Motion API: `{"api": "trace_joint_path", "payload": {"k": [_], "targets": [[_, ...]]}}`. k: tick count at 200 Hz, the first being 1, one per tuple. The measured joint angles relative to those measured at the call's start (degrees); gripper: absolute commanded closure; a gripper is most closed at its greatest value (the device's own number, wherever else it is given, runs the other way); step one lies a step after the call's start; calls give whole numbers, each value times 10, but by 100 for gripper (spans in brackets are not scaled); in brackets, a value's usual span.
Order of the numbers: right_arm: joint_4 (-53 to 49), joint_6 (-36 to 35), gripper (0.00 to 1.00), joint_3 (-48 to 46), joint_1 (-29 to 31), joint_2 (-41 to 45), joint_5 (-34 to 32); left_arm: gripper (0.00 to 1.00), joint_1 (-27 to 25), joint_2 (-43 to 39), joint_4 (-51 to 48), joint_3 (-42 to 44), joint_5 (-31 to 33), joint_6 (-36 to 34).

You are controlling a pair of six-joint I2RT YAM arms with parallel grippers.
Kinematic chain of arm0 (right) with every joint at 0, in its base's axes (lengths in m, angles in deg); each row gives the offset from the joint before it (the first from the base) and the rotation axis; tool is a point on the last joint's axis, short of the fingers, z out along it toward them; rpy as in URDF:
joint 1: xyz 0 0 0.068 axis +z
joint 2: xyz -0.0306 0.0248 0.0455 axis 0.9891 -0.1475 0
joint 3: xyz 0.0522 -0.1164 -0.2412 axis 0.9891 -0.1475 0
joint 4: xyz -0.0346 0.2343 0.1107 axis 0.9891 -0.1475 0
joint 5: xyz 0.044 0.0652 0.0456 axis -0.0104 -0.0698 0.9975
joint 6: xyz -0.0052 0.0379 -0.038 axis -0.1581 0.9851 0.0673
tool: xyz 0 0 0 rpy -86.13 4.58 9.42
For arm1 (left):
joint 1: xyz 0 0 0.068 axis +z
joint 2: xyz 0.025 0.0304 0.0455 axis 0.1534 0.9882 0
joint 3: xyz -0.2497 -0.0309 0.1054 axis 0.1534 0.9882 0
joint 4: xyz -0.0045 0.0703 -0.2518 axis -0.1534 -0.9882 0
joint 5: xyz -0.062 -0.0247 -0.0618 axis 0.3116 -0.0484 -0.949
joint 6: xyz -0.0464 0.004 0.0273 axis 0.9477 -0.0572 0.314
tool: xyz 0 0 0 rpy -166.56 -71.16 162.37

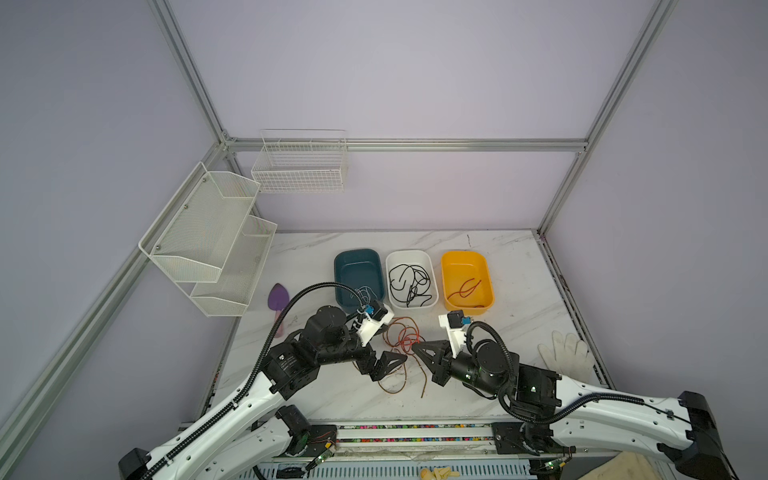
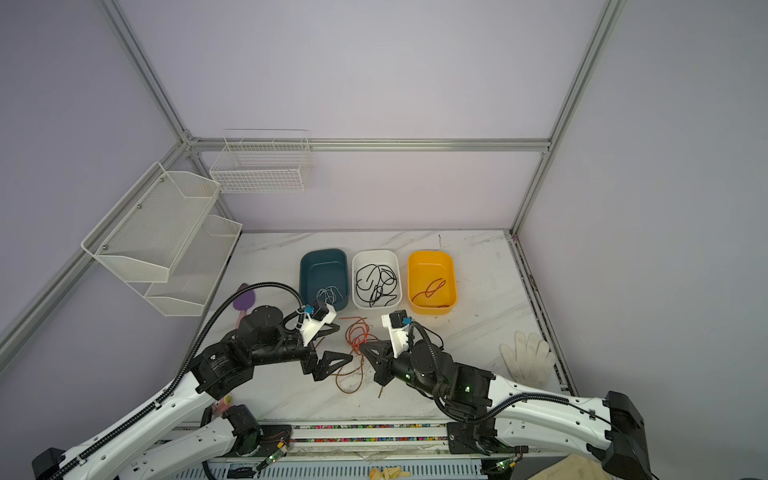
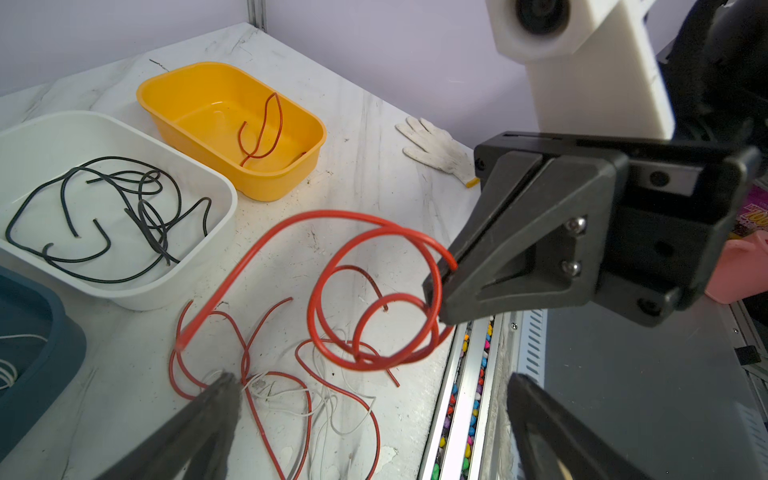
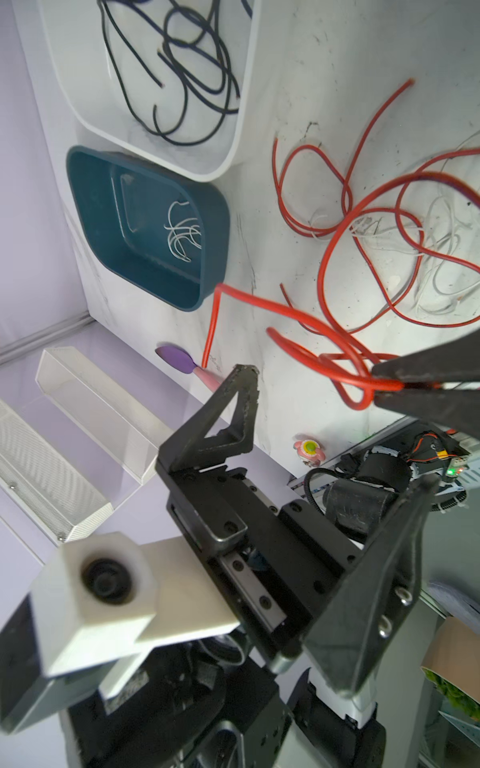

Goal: Untangle the cables
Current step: 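Carry the red wire to the yellow bin with the right gripper and lower it in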

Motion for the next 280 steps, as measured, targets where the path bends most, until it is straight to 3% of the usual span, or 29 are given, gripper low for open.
{"api": "trace_joint_path", "payload": {"k": [54,88,133,190,280], "targets": [[-48,12,100,1,-20,87,-138,2,0,1,-1,0,1,-4],[-56,10,100,1,-83,100,-166,2,-1,5,-3,0,4,-6],[-61,3,100,1,-264,34,-81,2,-1,10,-4,0,8,-9],[-46,-14,100,33,-381,-68,7,0,-2,12,-7,0,33,-9],[31,-19,100,88,-497,-266,126,0,-4,54,-34,0,264,-7]]}}
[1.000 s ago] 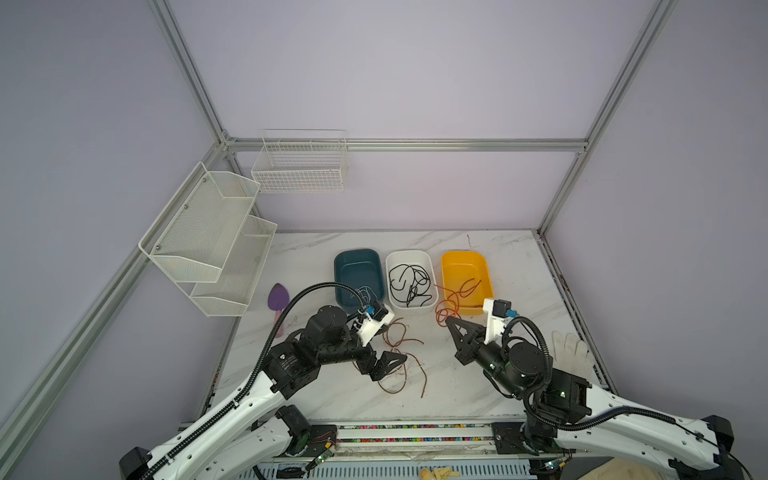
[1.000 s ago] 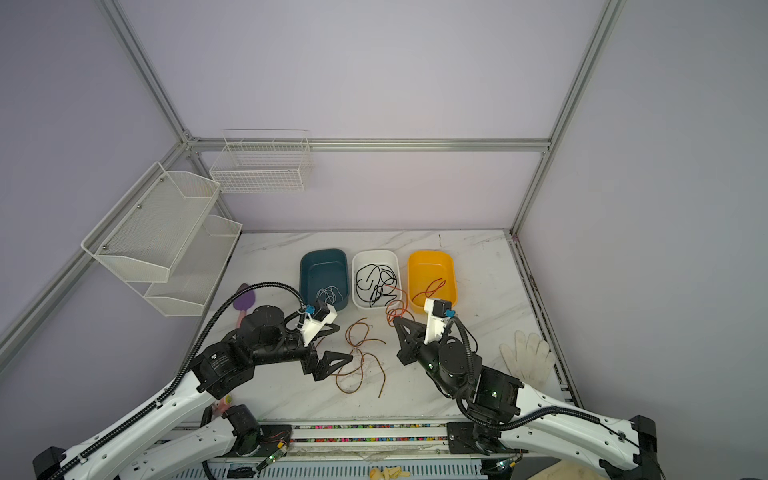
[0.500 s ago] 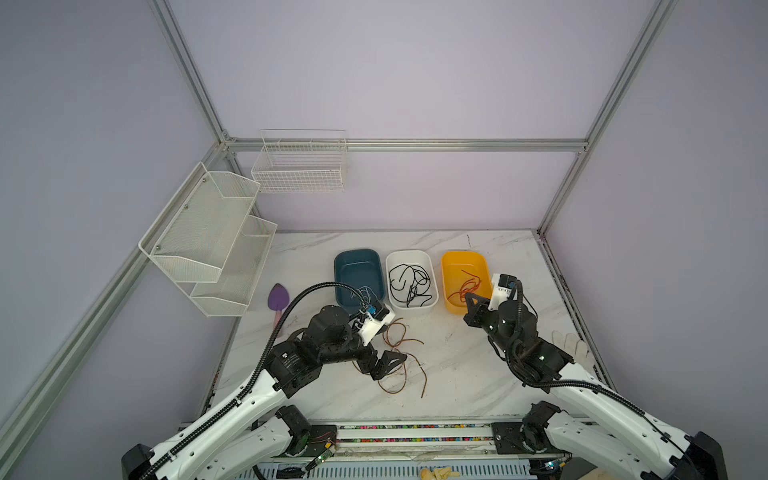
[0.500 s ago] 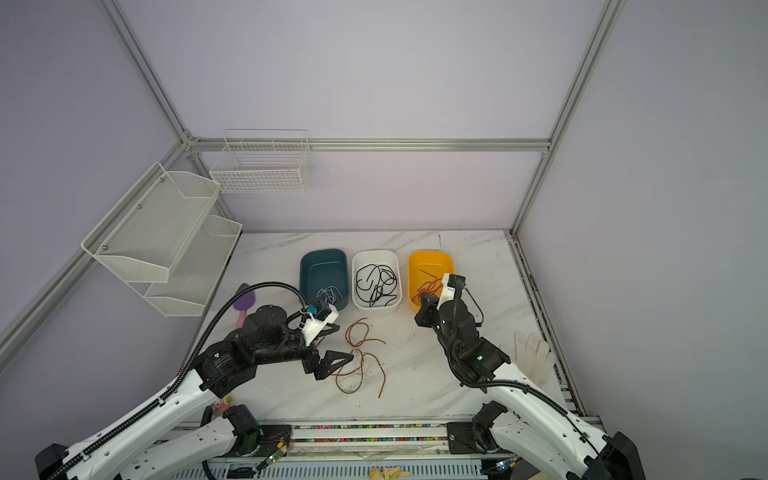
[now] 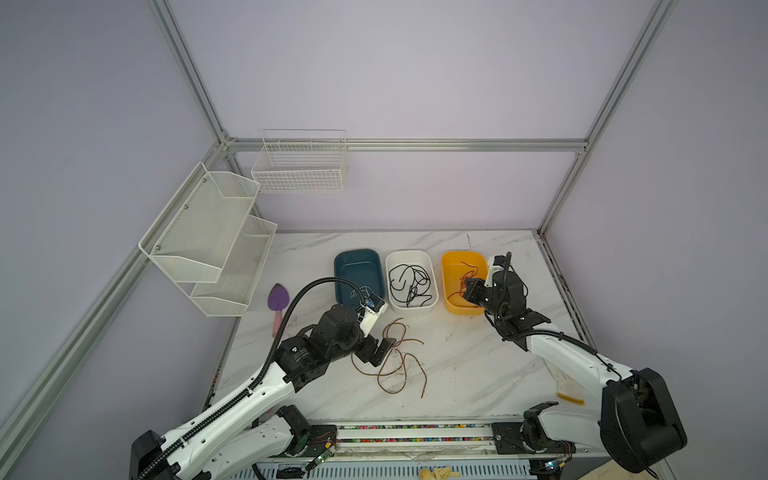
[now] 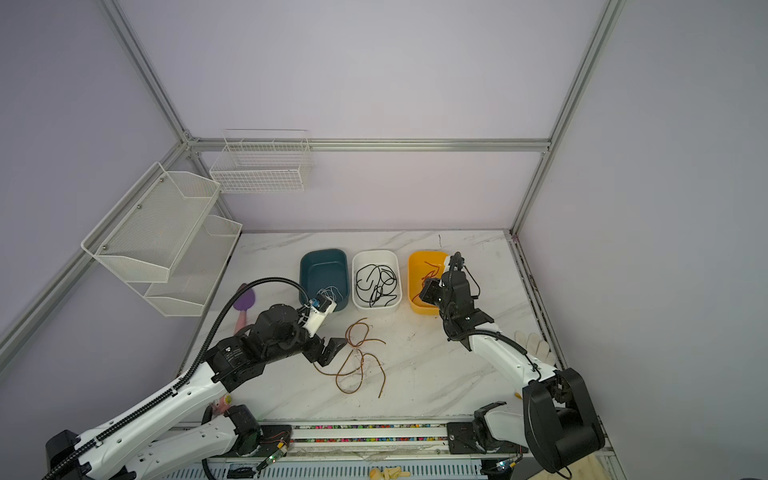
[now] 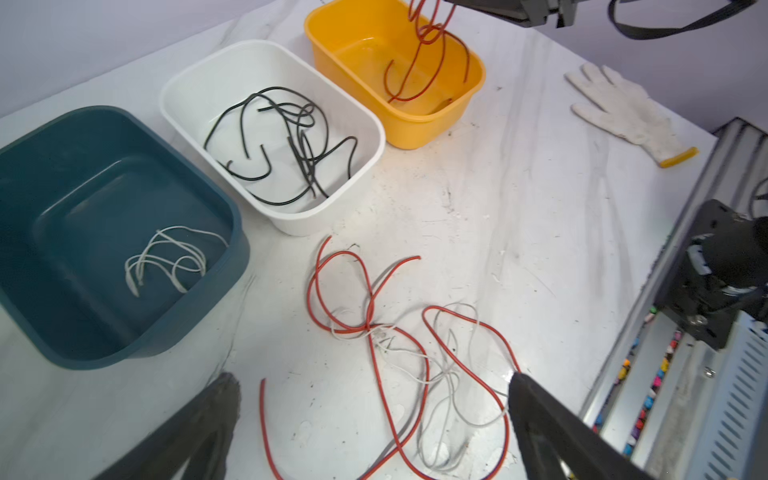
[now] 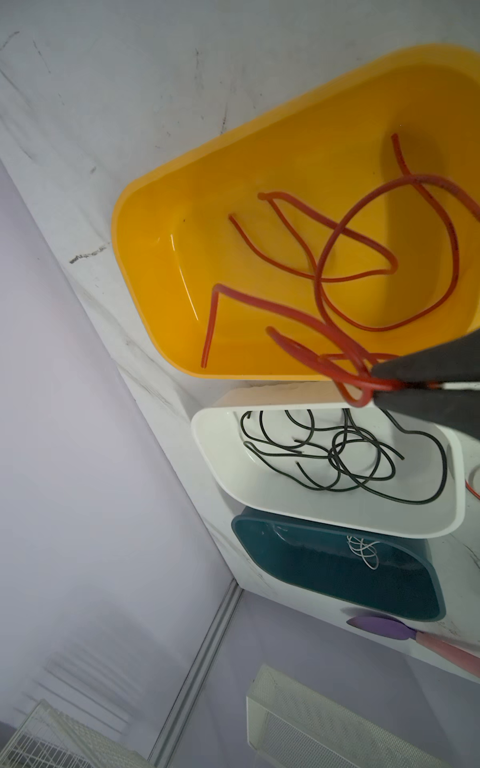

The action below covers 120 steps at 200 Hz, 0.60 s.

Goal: Untangle the cables
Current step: 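Carry the red wire to the yellow bin with the right gripper and lower it in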

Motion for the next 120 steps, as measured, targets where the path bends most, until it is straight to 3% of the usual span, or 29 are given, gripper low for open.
{"api": "trace_joint_path", "payload": {"k": [62,120], "targets": [[42,-3,100,42,-38,-125,63,0,0,-1,0,0,147,4],[56,-4,100,56,-47,-187,83,0,0,-1,0,0,178,3]]}}
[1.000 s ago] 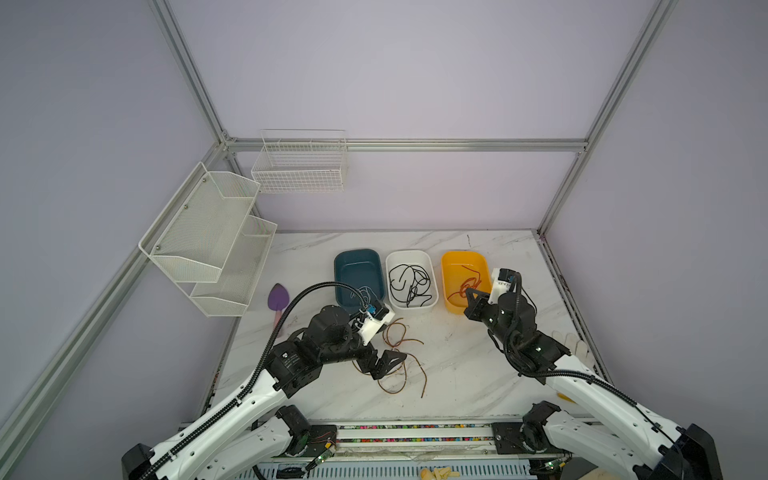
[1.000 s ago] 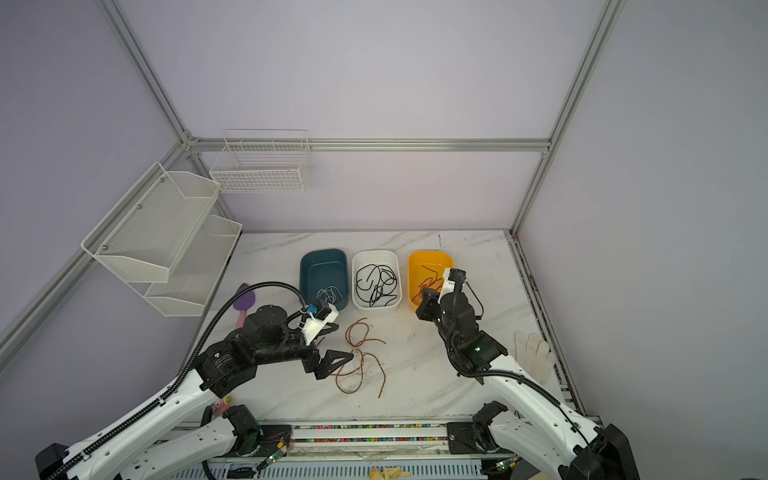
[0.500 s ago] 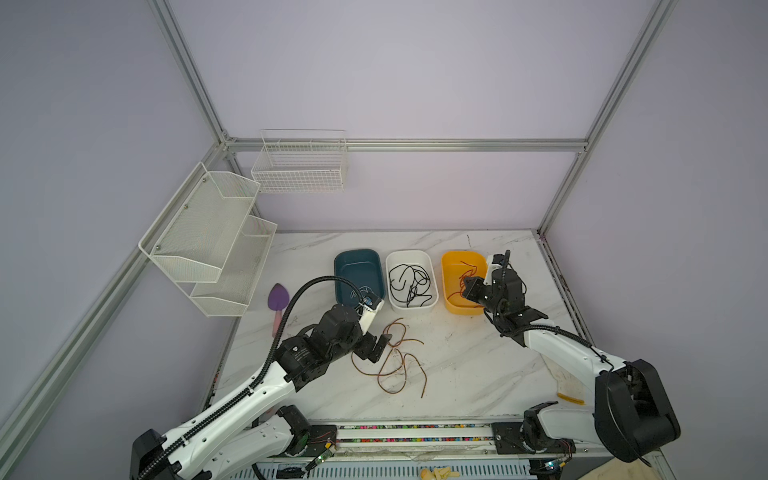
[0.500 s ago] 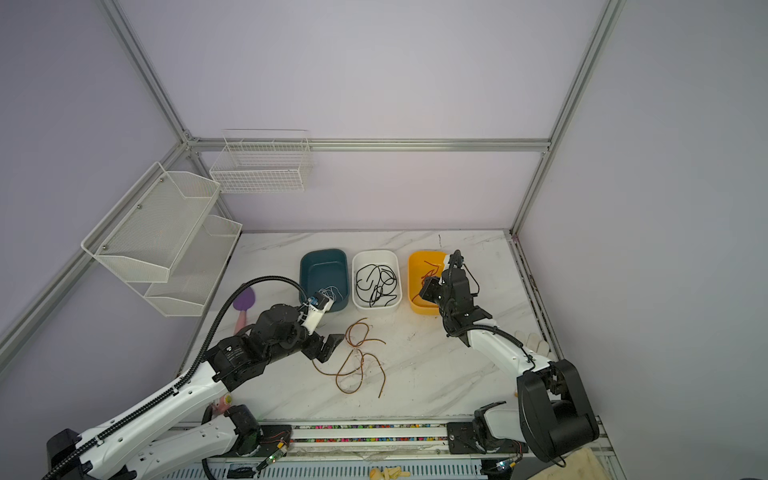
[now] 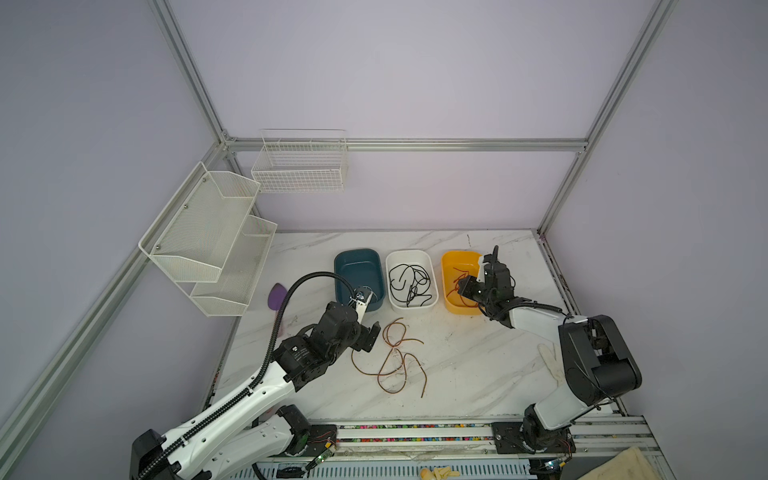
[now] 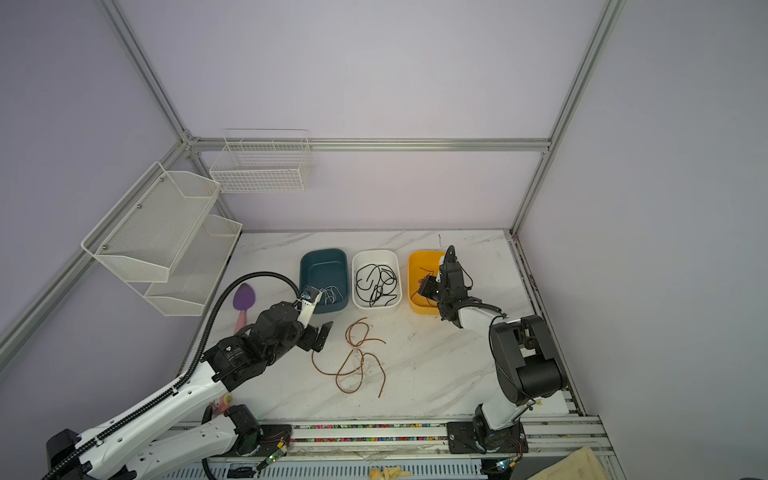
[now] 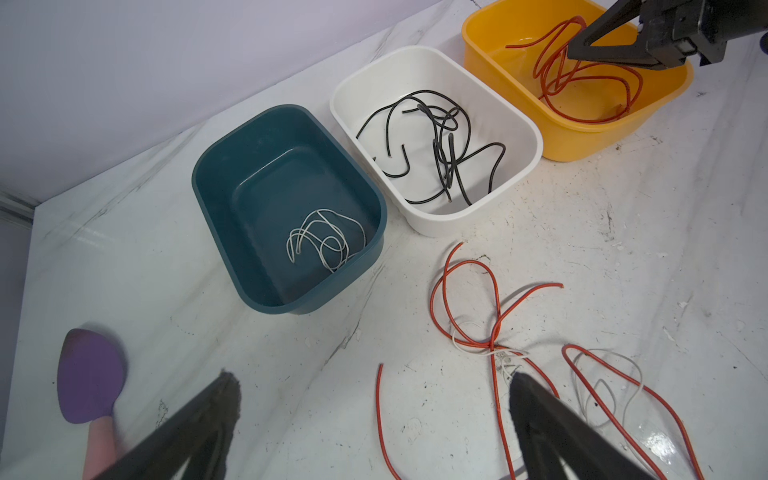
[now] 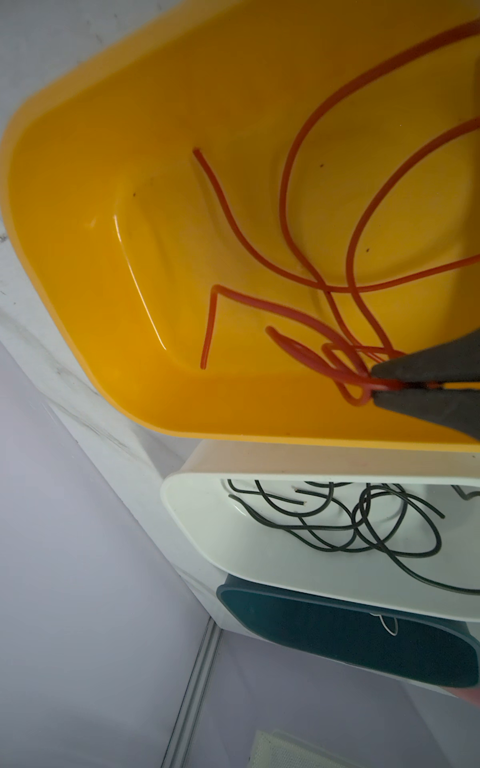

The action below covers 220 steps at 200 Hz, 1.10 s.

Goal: Untangle the cables
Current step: 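Open the right gripper over the yellow bin and draw it back toward the robot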

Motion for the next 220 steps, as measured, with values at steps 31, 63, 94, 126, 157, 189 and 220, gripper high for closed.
{"api": "trace_joint_path", "payload": {"k": [31,63,94,126,157,189,220], "targets": [[3,0,100,7,-1,-14,2,0,0,0,0,0,1,0],[4,1,89,8,-1,-14,2,0,0,2,0,0,1,0],[4,3,78,8,-1,-13,2,0,0,3,0,0,1,0],[2,8,64,7,-1,5,2,0,0,4,0,0,0,0],[-8,6,54,6,-1,34,2,0,0,5,0,0,-1,0],[-16,1,45,-16,-1,77,16,0,0,9,-5,0,-11,7],[-43,-13,43,-49,-1,144,33,0,0,5,-27,-2,-10,36]]}}
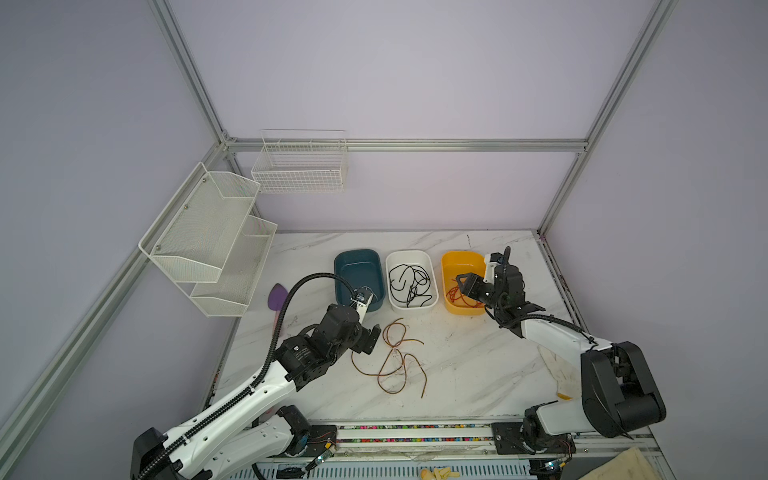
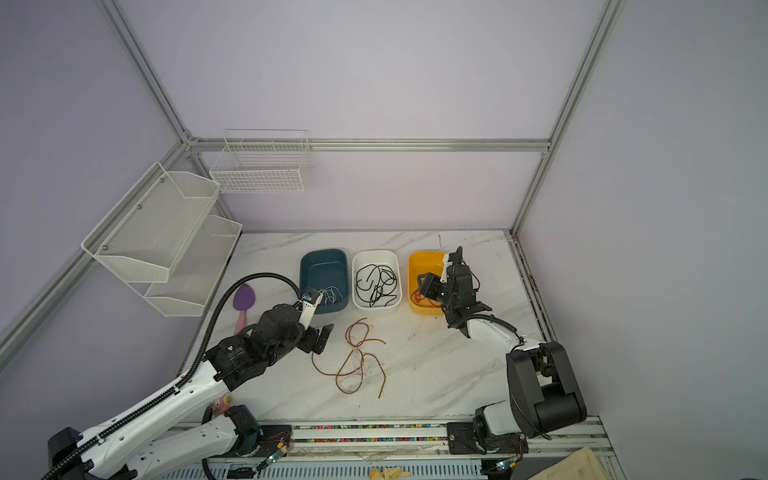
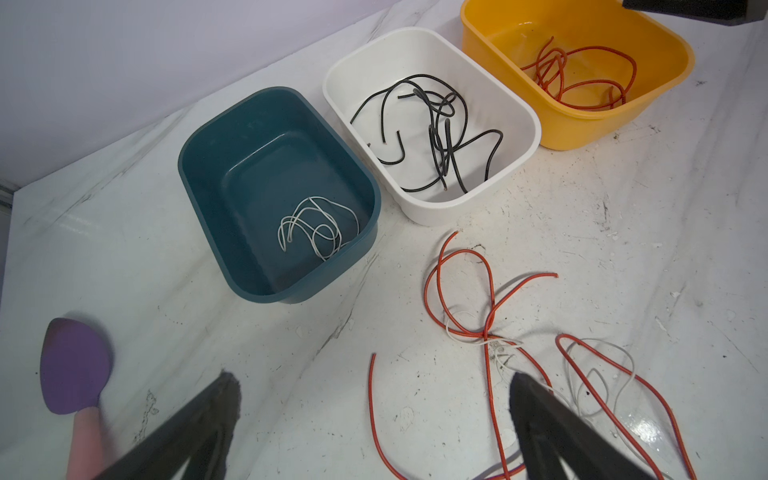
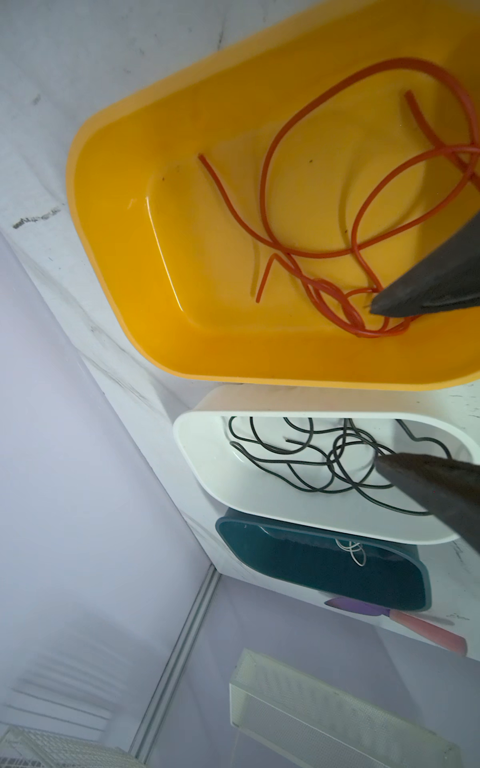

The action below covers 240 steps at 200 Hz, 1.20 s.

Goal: Untangle the cables
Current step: 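Open the right gripper over the yellow bin and draw it back toward the robot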

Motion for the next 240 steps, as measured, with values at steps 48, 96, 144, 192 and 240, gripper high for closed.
{"api": "trace_joint_path", "payload": {"k": [48,96,144,192,240], "targets": [[-79,-33,34,-9,7,103,4,0,0,32,-85,-26,-4,139],[-178,-59,6,23,39,216,-44,0,0,-7,-103,-18,-35,292],[-267,-63,2,56,89,272,-113,0,0,-63,-90,60,-52,405],[-369,-61,2,87,106,353,-168,0,0,-71,-88,118,-60,490],[-454,-78,2,131,110,395,-199,0,0,-40,-74,129,-57,519]]}}
